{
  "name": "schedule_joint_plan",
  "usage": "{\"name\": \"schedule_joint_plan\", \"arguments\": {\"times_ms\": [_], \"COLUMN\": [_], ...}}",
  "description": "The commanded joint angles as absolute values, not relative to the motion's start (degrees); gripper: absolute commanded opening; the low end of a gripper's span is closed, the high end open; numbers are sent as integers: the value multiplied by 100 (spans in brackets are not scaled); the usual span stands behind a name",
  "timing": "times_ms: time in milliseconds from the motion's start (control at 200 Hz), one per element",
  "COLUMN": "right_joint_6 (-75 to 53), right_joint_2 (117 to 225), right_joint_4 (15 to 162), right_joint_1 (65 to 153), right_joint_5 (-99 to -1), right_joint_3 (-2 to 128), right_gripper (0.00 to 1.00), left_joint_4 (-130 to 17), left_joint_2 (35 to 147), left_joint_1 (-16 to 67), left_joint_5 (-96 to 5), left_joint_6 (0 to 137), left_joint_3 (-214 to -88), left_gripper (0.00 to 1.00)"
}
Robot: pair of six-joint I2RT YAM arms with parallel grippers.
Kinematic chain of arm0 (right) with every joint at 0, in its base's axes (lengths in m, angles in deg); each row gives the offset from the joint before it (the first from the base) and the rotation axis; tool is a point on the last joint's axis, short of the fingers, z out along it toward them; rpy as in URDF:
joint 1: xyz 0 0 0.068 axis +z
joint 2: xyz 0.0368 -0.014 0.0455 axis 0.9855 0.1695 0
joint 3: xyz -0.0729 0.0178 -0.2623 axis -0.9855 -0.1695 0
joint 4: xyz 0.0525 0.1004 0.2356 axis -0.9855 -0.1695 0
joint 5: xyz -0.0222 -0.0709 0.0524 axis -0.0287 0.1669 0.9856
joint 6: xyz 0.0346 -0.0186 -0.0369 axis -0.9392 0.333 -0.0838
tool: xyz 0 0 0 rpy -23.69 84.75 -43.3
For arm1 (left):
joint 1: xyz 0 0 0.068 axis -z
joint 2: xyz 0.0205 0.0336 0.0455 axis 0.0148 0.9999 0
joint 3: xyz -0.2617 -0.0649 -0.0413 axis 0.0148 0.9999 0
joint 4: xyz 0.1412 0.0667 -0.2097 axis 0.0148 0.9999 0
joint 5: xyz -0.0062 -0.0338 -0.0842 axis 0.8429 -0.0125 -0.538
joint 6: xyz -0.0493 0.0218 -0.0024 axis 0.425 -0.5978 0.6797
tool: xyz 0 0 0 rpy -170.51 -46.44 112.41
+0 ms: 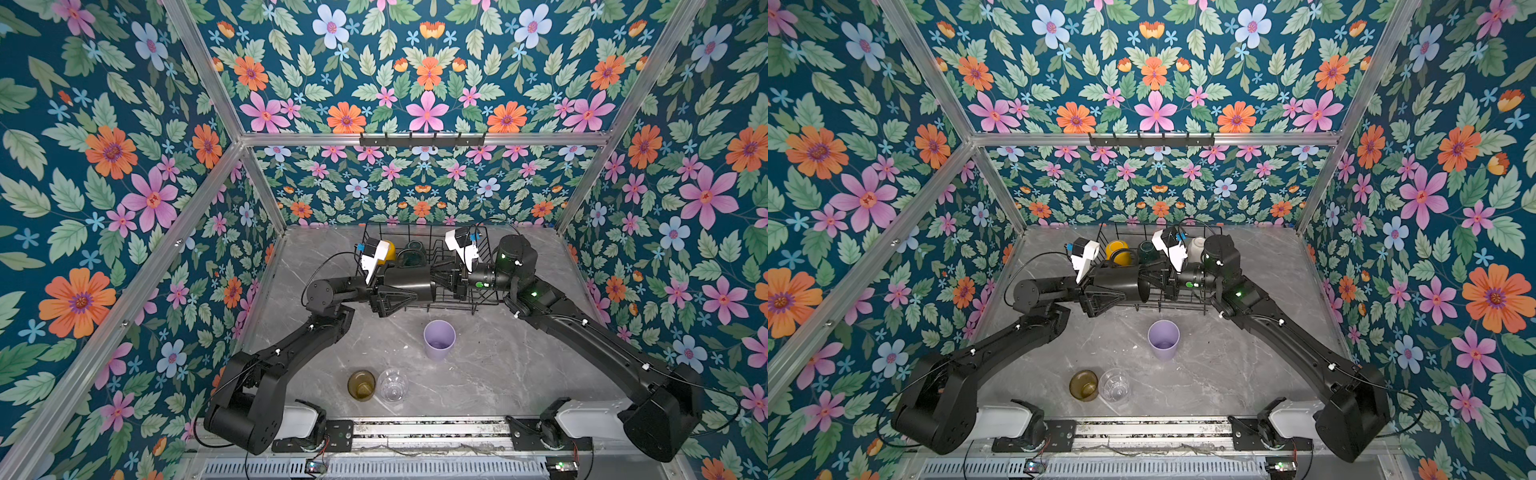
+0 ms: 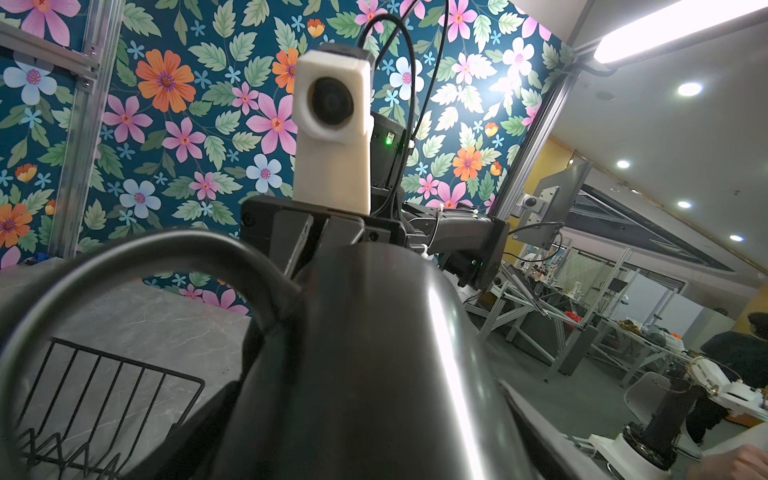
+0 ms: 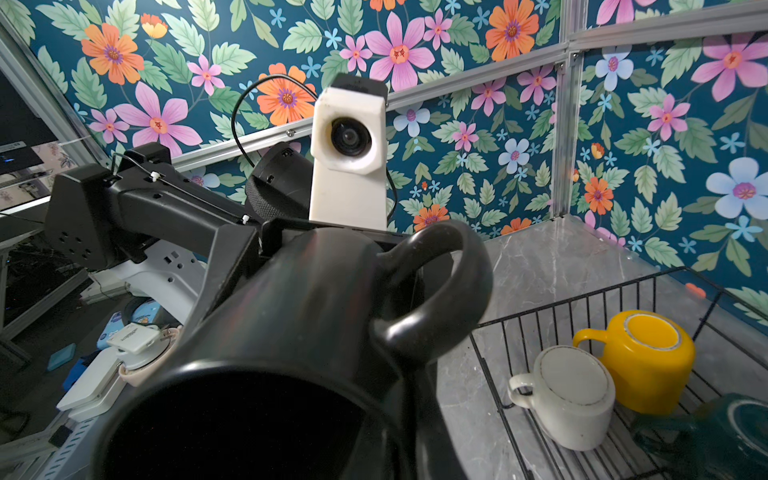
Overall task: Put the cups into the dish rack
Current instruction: 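Close the left gripper on the black mug's base while the right holds it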
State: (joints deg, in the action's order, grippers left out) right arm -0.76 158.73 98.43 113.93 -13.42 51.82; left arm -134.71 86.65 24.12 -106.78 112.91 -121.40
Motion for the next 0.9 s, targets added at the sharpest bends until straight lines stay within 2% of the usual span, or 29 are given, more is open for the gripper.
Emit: {"name": "schedule_joint_plan", "arguments": {"times_ms": [0,240,325,515,655,735,895], "right_joint_6": [-73,-83,-91,-127,-168,-186,-240], "right_joint_2": [15904,15962,15980,15980,15958,15937,15868], "right_joint_4": [10370,10375,10372,10303,10265,10231,10110], "right_joint_1": [11405,11411,11409,11412,11414,11415,11415], "right_joint_5": [-1222,-1263,-1281,-1411,-1465,-1515,-1721], "right_joint_3": [5260,5288,5310,5306,5280,5271,5238], "right_gripper": [0,0,0,0,0,6,20], "left_joint_4": [-13584,-13595,-13613,-13735,-13833,-13925,-14008], "left_joint_2": [8624,8609,8624,8670,8715,8744,8753], "left_joint_1": [2422,2446,2455,2464,2464,2463,2465], "left_joint_5": [-10711,-10770,-10771,-10795,-10804,-10809,-10824], "left_joint_6": [11297,11300,11301,11411,11509,11593,11669], "left_joint_3": [-12185,-12172,-12160,-12193,-12241,-12269,-12313], "left_gripper": [91,87,82,62,42,32,3]}}
